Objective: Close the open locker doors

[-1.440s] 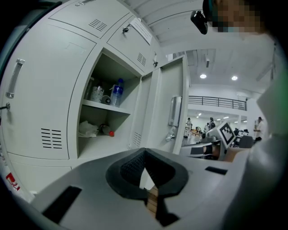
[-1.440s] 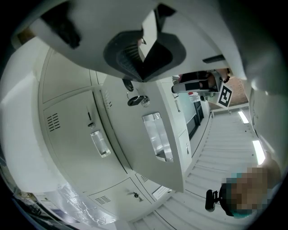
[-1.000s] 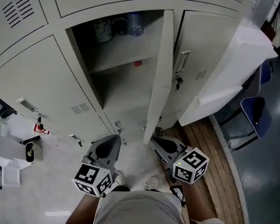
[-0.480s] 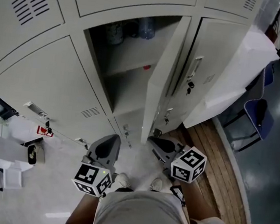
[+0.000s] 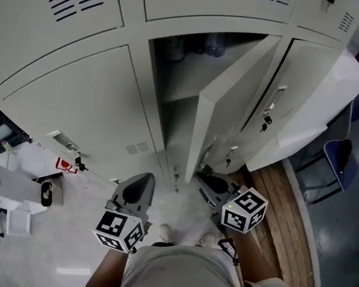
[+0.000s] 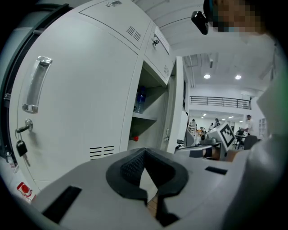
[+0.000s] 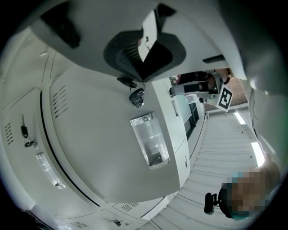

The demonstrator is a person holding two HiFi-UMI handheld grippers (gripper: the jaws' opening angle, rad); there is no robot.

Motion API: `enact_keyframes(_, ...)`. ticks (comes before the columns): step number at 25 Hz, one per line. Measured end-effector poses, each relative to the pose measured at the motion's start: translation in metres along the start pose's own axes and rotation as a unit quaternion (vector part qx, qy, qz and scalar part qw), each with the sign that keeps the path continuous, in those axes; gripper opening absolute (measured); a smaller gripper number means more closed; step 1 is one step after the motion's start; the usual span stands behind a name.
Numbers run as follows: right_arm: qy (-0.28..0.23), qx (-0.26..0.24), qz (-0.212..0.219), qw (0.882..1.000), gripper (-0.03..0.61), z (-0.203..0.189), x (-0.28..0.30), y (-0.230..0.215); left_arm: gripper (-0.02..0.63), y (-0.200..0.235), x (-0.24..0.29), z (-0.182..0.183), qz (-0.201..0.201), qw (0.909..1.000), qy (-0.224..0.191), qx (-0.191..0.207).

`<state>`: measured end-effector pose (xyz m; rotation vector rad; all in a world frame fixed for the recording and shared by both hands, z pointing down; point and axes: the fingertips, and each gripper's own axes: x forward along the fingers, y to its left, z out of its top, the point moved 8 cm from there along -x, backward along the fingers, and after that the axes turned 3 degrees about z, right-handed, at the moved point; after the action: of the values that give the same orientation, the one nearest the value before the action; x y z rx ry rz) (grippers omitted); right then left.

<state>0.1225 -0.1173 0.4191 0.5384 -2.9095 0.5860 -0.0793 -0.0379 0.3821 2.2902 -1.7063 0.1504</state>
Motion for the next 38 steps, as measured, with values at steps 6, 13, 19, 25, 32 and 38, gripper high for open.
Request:
enact_keyframes(6,0.009,-0.006,0.001,1.000,0.025,0.007,0.029,-0.004,0.015,0.026,-0.006,0.001,0.015,0.9999,-0.004,-0.006)
enact_keyframes(13,0.020,-0.013,0.004,1.000,0.025,0.013,0.054,-0.011,0.015,0.045,-0.007,0.003,0.025,0.9995,-0.013,-0.015)
enact_keyframes(19,0.025,-0.012,0.012,1.000,0.026,0.019,0.070,-0.019,0.015,0.056,-0.005,0.005,0.035,0.9989,-0.021,-0.024)
enact_keyframes(25,0.028,-0.013,0.020,0.999,0.025,0.025,0.085,-0.027,0.015,0.063,-0.004,0.007,0.047,0.9982,-0.025,-0.027)
enact_keyframes(32,0.029,-0.014,0.028,0.999,0.026,0.031,0.099,-0.036,0.015,0.070,-0.005,0.008,0.057,0.9978,-0.023,-0.024)
enact_keyframes(38,0.031,-0.015,0.032,0.999,0.026,0.034,0.110,-0.044,0.015,0.074,-0.005,0.010,0.063,0.9975,-0.020,-0.022)
